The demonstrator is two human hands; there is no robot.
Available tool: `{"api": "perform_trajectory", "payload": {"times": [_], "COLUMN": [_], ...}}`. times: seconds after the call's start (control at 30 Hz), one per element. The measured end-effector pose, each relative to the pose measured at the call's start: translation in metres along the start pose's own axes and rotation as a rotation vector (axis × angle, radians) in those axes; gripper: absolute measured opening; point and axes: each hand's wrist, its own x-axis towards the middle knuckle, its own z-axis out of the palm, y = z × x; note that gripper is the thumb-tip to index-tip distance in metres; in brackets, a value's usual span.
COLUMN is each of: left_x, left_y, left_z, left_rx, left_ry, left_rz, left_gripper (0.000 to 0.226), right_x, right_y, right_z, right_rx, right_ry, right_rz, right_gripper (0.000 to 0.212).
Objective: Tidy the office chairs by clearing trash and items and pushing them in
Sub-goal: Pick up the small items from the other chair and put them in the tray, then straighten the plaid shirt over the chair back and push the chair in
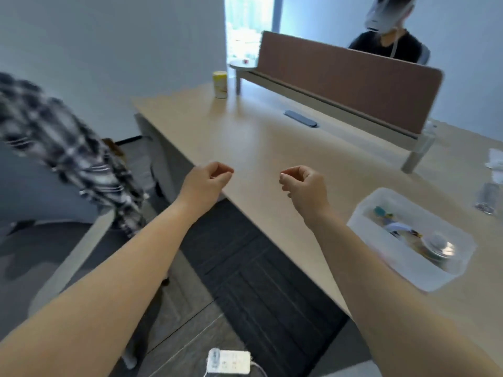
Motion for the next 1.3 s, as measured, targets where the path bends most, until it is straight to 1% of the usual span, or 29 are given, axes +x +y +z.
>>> {"api": "perform_trajectory", "payload": {"times": [0.07, 0.17, 0.27, 0.3, 0.4, 0.53, 0.67, 0.83, 0.93, 1.03, 1.13, 1.3], "left_x": [-0.023, -0.061, -0.101, -0.114, -0.154, -0.207, -0.264, -0.326, -0.349, -0.357, -0.354, -0.327], "left_y": [-0.011, -0.027, -0.043, -0.049, -0.067, -0.094, -0.125, -0.163, -0.186, -0.208, -0.230, -0.281], "left_z": [-0.043, -0.105, -0.164, -0.182, -0.237, -0.305, -0.383, -0.474, -0.515, -0.548, -0.573, -0.610], "left_rx": [-0.002, 0.008, 0.030, 0.031, 0.041, 0.043, 0.074, 0.045, 0.010, -0.016, -0.028, -0.060], "left_ry": [0.092, 0.236, 0.353, 0.388, 0.472, 0.574, 0.617, 0.690, 0.724, 0.755, 0.767, 0.756], "left_rz": [-0.030, -0.068, -0.126, -0.145, -0.198, -0.257, -0.302, -0.362, -0.390, -0.409, -0.430, -0.478], "left_gripper": [0.013, 0.012, 0.014, 0.011, 0.009, 0.011, 0.016, 0.013, 0.021, 0.024, 0.023, 0.024], "right_x": [-0.015, -0.041, -0.070, -0.081, -0.117, -0.168, -0.225, -0.288, -0.315, -0.325, -0.324, -0.296], "right_y": [-0.019, -0.049, -0.077, -0.085, -0.107, -0.134, -0.162, -0.189, -0.200, -0.210, -0.215, -0.202], "right_z": [0.037, 0.091, 0.147, 0.165, 0.223, 0.297, 0.376, 0.470, 0.516, 0.555, 0.591, 0.660], "right_rx": [0.033, 0.066, 0.076, 0.076, 0.065, 0.081, 0.122, 0.148, 0.113, 0.078, 0.053, 0.007], "right_ry": [-0.101, -0.247, -0.367, -0.399, -0.476, -0.561, -0.618, -0.695, -0.744, -0.763, -0.770, -0.743], "right_rz": [-0.015, -0.042, -0.067, -0.074, -0.090, -0.083, -0.035, 0.024, 0.039, 0.044, 0.049, 0.091], "right_gripper": [0.021, 0.007, 0.007, 0.008, 0.021, 0.026, 0.025, 0.025, 0.024, 0.024, 0.018, 0.030]}}
